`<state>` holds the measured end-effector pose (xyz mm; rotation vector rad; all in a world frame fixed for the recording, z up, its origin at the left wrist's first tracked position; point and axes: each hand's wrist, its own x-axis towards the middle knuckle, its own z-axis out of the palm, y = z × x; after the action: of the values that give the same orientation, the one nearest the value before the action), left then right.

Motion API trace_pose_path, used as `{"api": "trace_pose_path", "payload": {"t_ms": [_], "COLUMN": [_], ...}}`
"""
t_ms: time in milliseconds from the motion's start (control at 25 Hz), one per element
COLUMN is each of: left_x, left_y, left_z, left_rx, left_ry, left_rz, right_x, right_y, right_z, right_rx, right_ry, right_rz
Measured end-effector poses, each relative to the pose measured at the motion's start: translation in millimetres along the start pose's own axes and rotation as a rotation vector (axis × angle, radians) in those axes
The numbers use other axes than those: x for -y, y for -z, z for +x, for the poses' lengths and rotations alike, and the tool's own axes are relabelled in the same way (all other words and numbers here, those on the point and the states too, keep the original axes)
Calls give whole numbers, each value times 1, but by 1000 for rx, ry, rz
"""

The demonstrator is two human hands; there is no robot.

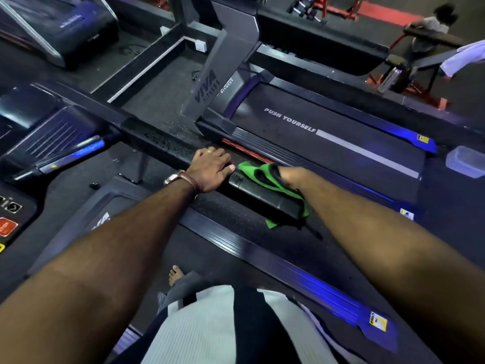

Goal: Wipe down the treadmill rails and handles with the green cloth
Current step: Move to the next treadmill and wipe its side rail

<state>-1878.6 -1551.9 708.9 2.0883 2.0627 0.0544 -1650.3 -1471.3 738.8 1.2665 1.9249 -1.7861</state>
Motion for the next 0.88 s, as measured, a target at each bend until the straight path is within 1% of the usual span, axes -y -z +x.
{"api": "trace_pose_path", "payload": {"t_ms": [40, 80, 120, 160, 200, 320, 400, 440, 480, 520, 600, 680, 720, 760, 880], "left_x": [1, 2, 3, 4, 4, 0, -2, -2, -1, 2, 7, 10, 10, 9, 7], "left_y": [1, 1, 1, 1, 1, 4, 8, 10, 12, 12, 10, 6, 6, 5, 7], "left_z": [1, 2, 3, 4, 4, 4, 5, 5, 5, 4, 4, 6, 7, 7, 9], "left_rx": [6, 13, 24, 32, 35, 41, 82, 104, 114, 118, 114, 102, 98, 98, 112], "left_ry": [-1, 0, 4, 6, 9, 16, 33, 47, 53, 46, 8, -16, -16, -11, 2], "left_rz": [-12, -33, -51, -58, -57, -19, -16, -54, -106, -148, -157, -134, -127, -118, -88], "right_x": [-3, 2, 6, 15, 7, -7, 13, 27, 35, 33, 3, -40, -50, -51, -34], "right_y": [-3, -7, -12, -15, -13, -18, -37, -53, -68, -80, -91, -94, -92, -94, -115], "right_z": [10, 11, 10, 4, 2, -6, 18, 28, 29, 25, 4, -12, -13, -9, 18], "right_rx": [8, -61, -76, -119, -195, -345, -485, -570, -663, -751, -840, -851, -855, -862, -876], "right_ry": [108, 202, 184, 145, 137, 120, 40, 15, 49, 120, 279, 503, 587, 656, 722], "right_rz": [-73, -139, -88, -125, -177, -496, -605, -674, -761, -846, -1044, -1318, -1430, -1491, -1601]}}
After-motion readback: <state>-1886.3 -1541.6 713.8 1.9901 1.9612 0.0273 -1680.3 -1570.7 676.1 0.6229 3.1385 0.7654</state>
